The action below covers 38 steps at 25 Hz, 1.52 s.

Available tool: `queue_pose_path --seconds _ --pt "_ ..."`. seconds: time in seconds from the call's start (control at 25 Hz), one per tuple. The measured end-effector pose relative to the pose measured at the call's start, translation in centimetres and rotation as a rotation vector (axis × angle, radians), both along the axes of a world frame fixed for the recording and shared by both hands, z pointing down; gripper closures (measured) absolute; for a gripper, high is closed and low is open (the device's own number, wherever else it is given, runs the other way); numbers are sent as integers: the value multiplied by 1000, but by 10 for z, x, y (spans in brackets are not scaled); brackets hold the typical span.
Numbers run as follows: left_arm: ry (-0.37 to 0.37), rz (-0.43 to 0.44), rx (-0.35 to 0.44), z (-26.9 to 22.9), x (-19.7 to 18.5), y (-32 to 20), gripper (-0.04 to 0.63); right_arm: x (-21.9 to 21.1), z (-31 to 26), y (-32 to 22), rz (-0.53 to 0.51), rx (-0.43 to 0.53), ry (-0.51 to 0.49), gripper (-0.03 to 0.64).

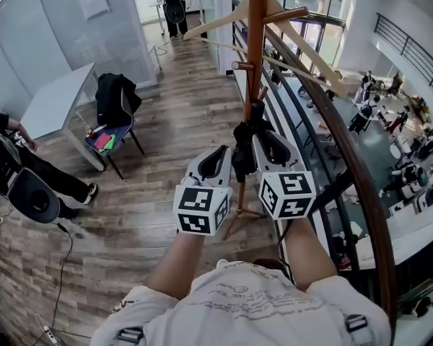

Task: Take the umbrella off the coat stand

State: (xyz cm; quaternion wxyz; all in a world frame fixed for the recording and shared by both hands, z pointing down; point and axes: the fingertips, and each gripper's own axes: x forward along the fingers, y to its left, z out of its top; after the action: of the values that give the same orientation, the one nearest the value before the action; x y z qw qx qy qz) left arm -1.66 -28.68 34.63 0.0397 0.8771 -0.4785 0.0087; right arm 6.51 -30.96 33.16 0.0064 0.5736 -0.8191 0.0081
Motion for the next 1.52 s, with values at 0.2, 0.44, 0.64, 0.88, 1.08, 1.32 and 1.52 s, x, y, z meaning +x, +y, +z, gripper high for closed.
queue_pose_path --seconds 0.2,0.44,0.64,0.88,1.08,1.32,1.52 --pt "-6 -24 -3 2 -8 -16 577 7 -3 -34 13 -1 13 479" --pt "-7 -38 -4 0 -7 -26 577 4 -5 -62 -2 -12 32 439" --pt "-13 -34 -18 8 -3 -36 577 -1 -1 -83 -22 -28 48 400" --pt "-12 -44 -23 12 -6 -42 577 -8 2 -90 -43 -33 71 405" --pt "-8 -50 -21 12 -8 -47 577 -8 3 -92 -49 -28 84 457" --pt "-6 -52 -26 15 -14 -47 577 -9 2 -90 -70 -43 34 466" --pt "-15 -44 -31 21 -11 -42 577 -14 -5 -74 -89 -10 63 468"
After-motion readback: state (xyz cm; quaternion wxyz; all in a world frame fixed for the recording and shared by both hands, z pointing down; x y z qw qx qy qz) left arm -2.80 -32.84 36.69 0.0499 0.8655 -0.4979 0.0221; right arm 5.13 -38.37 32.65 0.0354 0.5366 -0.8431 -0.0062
